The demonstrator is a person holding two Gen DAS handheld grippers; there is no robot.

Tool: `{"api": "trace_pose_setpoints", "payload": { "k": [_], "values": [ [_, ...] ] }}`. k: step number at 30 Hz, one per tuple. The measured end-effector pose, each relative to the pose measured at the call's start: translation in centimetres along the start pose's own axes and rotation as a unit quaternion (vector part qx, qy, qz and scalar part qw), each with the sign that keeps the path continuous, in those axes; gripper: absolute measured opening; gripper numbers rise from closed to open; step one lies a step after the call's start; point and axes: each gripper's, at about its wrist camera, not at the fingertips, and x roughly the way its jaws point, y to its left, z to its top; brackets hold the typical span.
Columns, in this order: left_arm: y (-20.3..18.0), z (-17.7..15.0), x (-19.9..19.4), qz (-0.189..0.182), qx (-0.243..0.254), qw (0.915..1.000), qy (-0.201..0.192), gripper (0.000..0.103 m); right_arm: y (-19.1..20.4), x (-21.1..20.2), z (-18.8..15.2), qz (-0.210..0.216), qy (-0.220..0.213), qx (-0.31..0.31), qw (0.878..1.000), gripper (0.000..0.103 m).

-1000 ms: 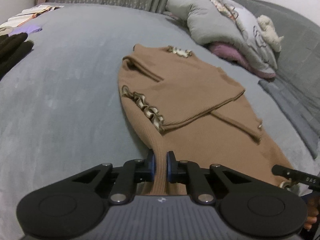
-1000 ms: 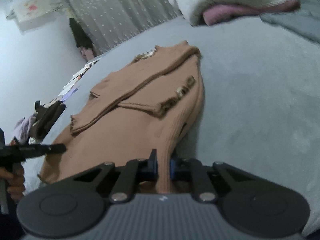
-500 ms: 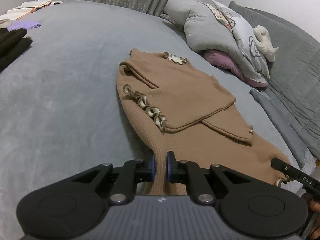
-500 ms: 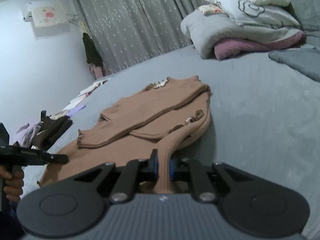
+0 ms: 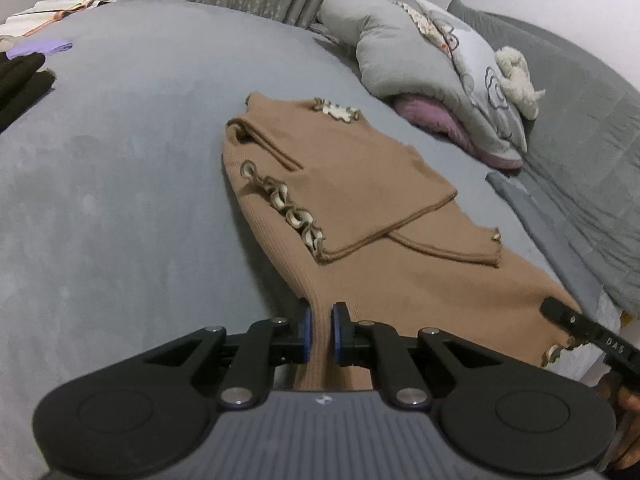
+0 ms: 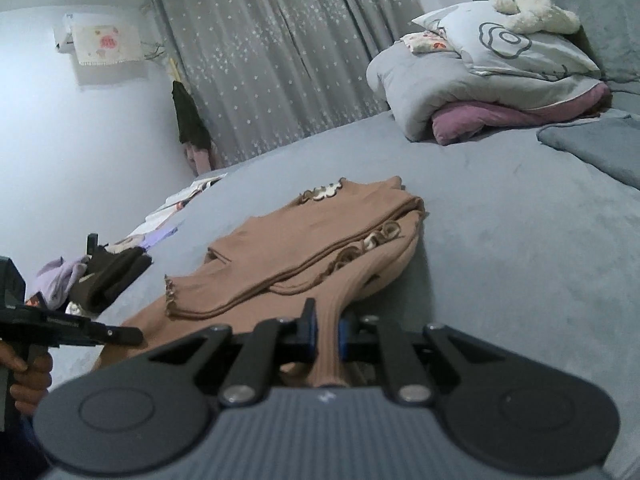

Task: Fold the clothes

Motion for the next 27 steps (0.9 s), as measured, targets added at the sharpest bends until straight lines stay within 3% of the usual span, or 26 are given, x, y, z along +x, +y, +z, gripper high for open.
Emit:
{"api": "trace_pose_setpoints", "payload": {
  "k": [8,16,19,23,27],
  "values": [
    [0.7,0.5,-1.4,-0.007,-0.021,0.9995,-0.024,0.007,0.0,-0.2,0.1,-0.003,-0.006,-0.002,1.000,0.009],
    [2.4,0.6,-0.9,0.012,-0.054,0.9985,-0.007,0.007,-1.1,0.5,-0.1,-0.029,0.016,0.021,0.999,0.009],
    [3.5,0.8,-2.1,0.005,-0.073,0.9971,-0.023,0.007,-1.7,0.3,-0.1,-0.033,0.017,0.035,0.999,0.009],
    [4.1,0.2,-1.8,0.007,-0.067,0.9977,-0.005,0.007,-1.8,0.4,-0.2,-0.034,0.023,0.034,0.999,0.009],
    [4.2,-2.0,0.3,0.032,-0.051,0.9970,0.049,0.010,-2.0,0.9,-0.3,-0.041,0.035,0.040,0.998,0.009]
  ]
}}
